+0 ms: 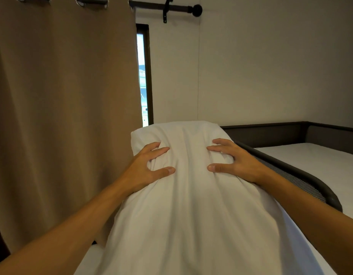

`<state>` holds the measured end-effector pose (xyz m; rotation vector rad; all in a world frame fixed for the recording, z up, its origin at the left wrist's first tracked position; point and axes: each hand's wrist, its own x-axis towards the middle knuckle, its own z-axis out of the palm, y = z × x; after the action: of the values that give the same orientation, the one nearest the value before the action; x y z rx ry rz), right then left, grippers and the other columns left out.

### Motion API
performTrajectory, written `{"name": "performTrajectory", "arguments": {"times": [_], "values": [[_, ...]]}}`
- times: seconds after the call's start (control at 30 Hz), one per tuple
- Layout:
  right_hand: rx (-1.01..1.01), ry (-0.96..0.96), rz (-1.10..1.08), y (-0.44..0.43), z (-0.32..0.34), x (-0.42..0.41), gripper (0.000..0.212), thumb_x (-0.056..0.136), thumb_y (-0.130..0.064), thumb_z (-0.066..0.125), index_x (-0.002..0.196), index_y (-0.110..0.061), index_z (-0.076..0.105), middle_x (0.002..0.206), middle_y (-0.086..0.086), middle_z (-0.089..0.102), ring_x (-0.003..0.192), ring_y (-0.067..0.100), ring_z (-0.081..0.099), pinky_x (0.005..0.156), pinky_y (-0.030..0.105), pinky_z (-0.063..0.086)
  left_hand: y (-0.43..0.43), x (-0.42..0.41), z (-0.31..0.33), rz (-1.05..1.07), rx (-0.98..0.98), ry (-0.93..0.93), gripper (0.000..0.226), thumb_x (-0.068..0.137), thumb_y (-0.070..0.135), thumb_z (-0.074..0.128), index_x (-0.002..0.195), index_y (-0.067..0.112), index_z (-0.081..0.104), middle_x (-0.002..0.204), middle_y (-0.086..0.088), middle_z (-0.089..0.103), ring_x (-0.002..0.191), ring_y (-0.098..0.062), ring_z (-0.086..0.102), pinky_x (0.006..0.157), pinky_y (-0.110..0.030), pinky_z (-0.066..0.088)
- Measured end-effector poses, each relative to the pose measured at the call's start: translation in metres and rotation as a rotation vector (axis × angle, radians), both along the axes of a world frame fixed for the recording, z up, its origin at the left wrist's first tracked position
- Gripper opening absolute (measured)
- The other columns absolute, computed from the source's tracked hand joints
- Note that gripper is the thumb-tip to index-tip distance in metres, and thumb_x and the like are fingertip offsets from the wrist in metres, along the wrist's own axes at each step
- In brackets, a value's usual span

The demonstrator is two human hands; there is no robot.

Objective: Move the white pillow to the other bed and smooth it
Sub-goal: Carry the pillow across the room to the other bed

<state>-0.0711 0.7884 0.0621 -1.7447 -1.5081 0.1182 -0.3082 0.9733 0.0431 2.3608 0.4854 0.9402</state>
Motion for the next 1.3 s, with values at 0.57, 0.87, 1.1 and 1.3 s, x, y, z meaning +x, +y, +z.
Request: {"name": "performTrajectory", "arguments": {"times": [0.57, 0.87, 1.1, 1.3], "values": [[0.012, 0.009, -0.185, 0.134, 0.016, 0.026, 0.071, 0.056, -0.06, 0.079, 0.123, -0.044, 0.061, 0.144, -0.023, 0.038, 0.133, 0.001, 0.034, 0.109, 0.028, 0.028, 0.169, 0.063, 0.016, -0.148, 0.053, -0.034, 0.072, 0.063, 0.061, 0.067, 0.13, 0.044, 0.048, 0.141, 0.026, 0.03, 0.126, 0.003, 0.031, 0.101, -0.02, 0.024], [-0.032, -0.048, -0.207, 0.166, 0.033, 0.03, 0.074, 0.056, -0.063, 0.075, 0.125, -0.044, 0.058, 0.145, -0.022, 0.037, 0.135, 0.006, 0.033, 0.113, 0.035, 0.027, 0.206, 0.071, 0.019, -0.188, 0.043, -0.072, 0.065, 0.064, 0.063, 0.069, 0.125, 0.052, 0.048, 0.14, 0.027, 0.032, 0.122, 0.008, 0.032, 0.097, -0.016, 0.023], [-0.024, -0.066, -0.214, 0.186, 0.039, 0.046, 0.075, 0.056, -0.064, 0.075, 0.126, -0.044, 0.058, 0.146, -0.021, 0.036, 0.136, 0.008, 0.034, 0.115, 0.041, 0.027, 0.23, 0.088, 0.026, -0.176, 0.082, -0.092, 0.067, 0.064, 0.063, 0.069, 0.127, 0.049, 0.049, 0.14, 0.026, 0.033, 0.125, 0.003, 0.034, 0.1, -0.02, 0.026], [-0.011, -0.09, -0.216, 0.193, 0.044, 0.081, 0.072, 0.058, -0.064, 0.076, 0.126, -0.045, 0.058, 0.146, -0.022, 0.037, 0.135, 0.007, 0.036, 0.115, 0.04, 0.028, 0.239, 0.125, 0.029, -0.179, 0.096, -0.094, 0.073, 0.065, 0.061, 0.066, 0.132, 0.043, 0.047, 0.142, 0.023, 0.031, 0.128, -0.002, 0.032, 0.102, -0.026, 0.029]]}}
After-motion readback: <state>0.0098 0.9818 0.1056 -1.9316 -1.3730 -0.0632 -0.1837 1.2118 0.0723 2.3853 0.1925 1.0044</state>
